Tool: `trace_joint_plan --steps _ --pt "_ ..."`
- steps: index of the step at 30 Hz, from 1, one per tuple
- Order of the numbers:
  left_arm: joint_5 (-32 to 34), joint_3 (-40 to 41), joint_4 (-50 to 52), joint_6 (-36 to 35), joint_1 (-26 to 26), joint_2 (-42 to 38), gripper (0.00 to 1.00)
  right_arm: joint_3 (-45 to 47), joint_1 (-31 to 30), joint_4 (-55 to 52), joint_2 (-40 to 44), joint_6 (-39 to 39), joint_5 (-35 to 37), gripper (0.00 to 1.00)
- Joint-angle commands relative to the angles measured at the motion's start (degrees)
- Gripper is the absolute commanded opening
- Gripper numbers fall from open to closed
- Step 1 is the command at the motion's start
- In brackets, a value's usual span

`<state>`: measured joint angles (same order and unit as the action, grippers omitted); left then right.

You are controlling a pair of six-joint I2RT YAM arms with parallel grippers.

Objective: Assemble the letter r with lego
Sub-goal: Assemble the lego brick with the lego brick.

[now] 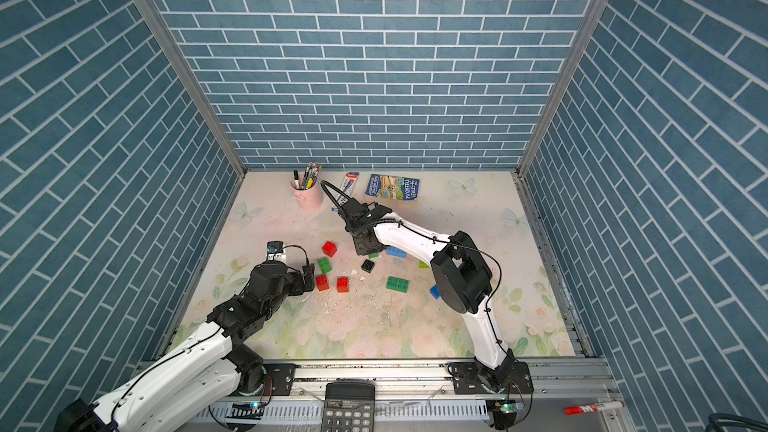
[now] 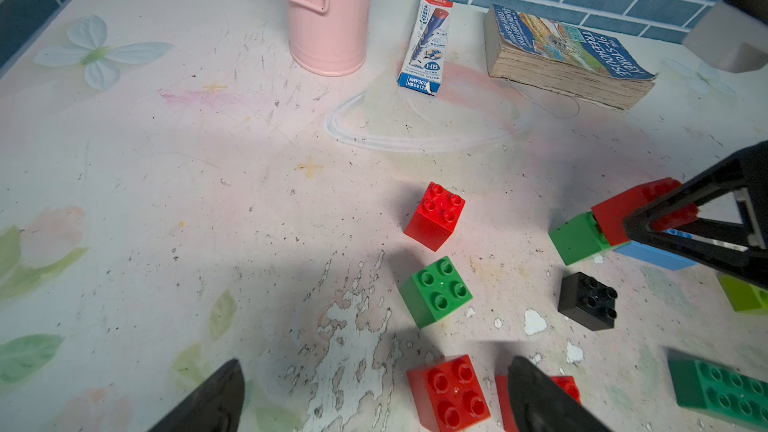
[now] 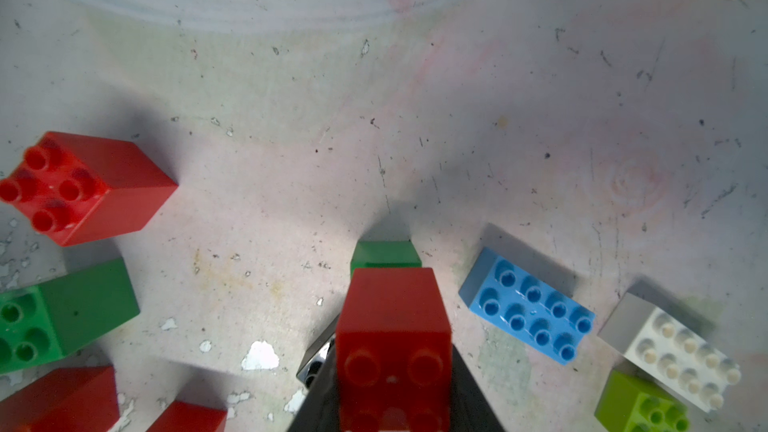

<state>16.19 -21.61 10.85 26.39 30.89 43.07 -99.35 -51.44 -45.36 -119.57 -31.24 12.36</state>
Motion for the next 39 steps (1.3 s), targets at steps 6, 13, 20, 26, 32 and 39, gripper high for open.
trace_joint_plan --steps 6,13,20,26,32,39 --pt "0.0 -1.3 0.3 0.0 0.1 -1.0 0.99 -0.3 0.9 -1.3 1.4 -2.2 -1.6 0.09" --pt "0.1 -1.2 0.1 -0.1 0.1 -1.1 0.99 -1.5 0.8 -2.5 0.5 -2.2 -3.2 0.09" --pt "0.1 -1.0 0.3 -0.2 0.2 -1.1 1.00 -2.6 0.9 -3.8 -1.4 -2.3 -3.0 0.08" --pt "0.4 -0.9 0.3 -0.4 0.1 -1.3 0.99 -4.2 0.9 -5.7 -3.2 -2.0 -2.3 0.08" --pt "0.3 -1.2 0.1 -0.5 0.1 -1.0 0.99 -6.0 1.0 -7.3 -4.6 -2.0 -2.4 0.08" --pt "0.4 -1.4 0.5 -0.7 0.2 -1.2 1.00 -5.4 1.3 -8.0 -4.7 -2.5 -3.4 0.07"
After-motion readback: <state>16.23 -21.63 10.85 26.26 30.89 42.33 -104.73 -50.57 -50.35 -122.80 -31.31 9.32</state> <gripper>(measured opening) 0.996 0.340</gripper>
